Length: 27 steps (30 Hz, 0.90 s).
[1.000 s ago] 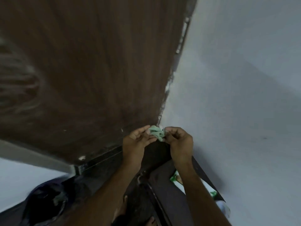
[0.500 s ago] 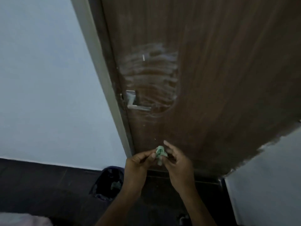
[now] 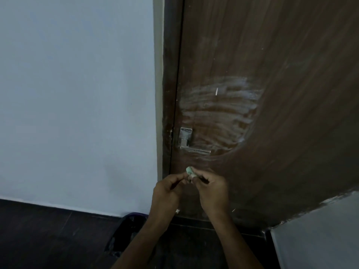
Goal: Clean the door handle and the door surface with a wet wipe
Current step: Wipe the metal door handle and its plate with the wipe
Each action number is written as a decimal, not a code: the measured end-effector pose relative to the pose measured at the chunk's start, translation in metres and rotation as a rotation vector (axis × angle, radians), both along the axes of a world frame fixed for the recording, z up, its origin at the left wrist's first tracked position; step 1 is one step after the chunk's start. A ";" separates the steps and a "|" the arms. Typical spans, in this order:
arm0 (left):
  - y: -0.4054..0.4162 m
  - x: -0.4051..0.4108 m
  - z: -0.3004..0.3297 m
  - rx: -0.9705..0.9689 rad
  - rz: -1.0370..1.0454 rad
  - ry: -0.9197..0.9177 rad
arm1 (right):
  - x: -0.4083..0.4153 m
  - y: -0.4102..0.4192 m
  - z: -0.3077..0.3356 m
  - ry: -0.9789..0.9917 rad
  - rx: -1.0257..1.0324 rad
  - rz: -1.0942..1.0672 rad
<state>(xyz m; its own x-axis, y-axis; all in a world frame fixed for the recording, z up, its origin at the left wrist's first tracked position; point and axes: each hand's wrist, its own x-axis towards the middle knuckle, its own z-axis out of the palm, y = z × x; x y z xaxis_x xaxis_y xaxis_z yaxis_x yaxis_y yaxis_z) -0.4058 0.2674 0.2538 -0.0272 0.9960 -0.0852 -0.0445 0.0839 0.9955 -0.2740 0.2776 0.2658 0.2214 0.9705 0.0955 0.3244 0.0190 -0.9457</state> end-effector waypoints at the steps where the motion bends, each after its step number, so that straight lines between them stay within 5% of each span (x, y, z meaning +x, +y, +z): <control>1: 0.004 -0.001 0.001 0.003 -0.007 -0.012 | -0.003 0.007 0.000 0.010 -0.011 -0.033; 13: 0.061 0.000 0.002 0.057 0.104 0.108 | -0.016 0.111 0.003 -0.415 0.414 -0.243; 18: 0.084 -0.003 -0.003 0.034 0.208 0.095 | -0.020 0.150 -0.013 -0.688 0.646 -0.145; 27: 0.098 0.009 -0.018 0.076 0.296 0.209 | -0.005 0.155 -0.045 -0.937 0.762 -0.005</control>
<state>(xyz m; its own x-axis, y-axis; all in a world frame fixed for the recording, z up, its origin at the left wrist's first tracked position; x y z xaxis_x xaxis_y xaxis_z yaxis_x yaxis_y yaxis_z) -0.3973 0.3650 0.2359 -0.3239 0.9457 0.0266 0.1495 0.0234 0.9885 -0.2791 0.4330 0.2212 -0.2363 0.5946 0.7685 0.8799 0.4664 -0.0903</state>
